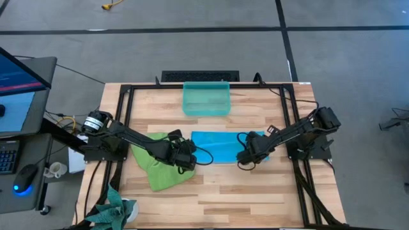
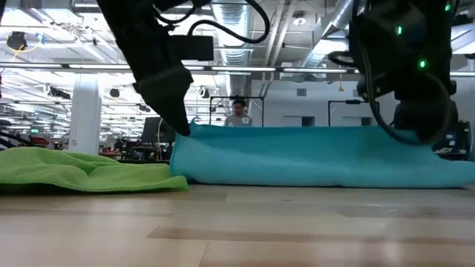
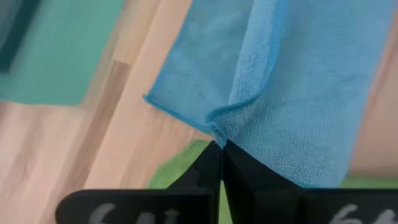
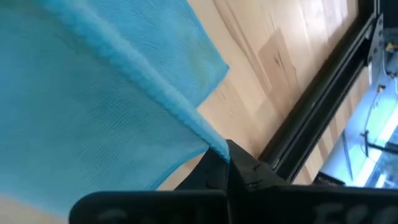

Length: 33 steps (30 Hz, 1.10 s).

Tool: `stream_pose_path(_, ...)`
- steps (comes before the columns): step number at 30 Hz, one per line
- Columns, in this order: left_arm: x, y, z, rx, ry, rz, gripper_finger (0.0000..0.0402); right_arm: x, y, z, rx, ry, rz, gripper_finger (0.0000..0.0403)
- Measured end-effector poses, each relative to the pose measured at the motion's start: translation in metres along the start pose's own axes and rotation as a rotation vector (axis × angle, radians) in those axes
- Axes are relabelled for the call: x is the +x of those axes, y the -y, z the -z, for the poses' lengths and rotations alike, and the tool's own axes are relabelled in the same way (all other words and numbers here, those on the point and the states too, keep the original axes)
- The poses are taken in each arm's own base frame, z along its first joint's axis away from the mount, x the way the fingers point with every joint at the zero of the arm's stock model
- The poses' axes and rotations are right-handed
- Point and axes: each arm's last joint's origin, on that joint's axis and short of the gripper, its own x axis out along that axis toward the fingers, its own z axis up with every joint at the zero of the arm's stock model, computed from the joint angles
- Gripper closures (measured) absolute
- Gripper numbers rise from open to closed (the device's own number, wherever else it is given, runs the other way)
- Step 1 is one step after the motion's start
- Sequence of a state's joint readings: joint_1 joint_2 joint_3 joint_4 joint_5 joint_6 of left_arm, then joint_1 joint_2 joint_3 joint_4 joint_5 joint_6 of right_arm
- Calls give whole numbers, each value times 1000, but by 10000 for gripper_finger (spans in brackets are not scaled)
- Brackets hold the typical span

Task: Roll microfiber towels into tight, uniform cylinder then place into a basket
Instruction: Fold the blue microfiber cloth

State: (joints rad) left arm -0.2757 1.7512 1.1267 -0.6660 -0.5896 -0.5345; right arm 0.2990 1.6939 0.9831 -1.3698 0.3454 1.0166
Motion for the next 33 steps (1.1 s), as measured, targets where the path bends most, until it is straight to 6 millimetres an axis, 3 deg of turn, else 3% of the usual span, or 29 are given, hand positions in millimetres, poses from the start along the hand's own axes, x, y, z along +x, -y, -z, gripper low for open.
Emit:
stream_pose_path(10,8,-10,-6,18,3,-33,400,26,-5,3,25,26,-9,395)
stream_pose_path(22,13,-18,-10,22,-10,-51,399,32,-3,-5,76,48,-31,396)
stream_pose_path(33,13,-18,-9,75,-28,-30,311,32,-3,-7,75,45,-32,395)
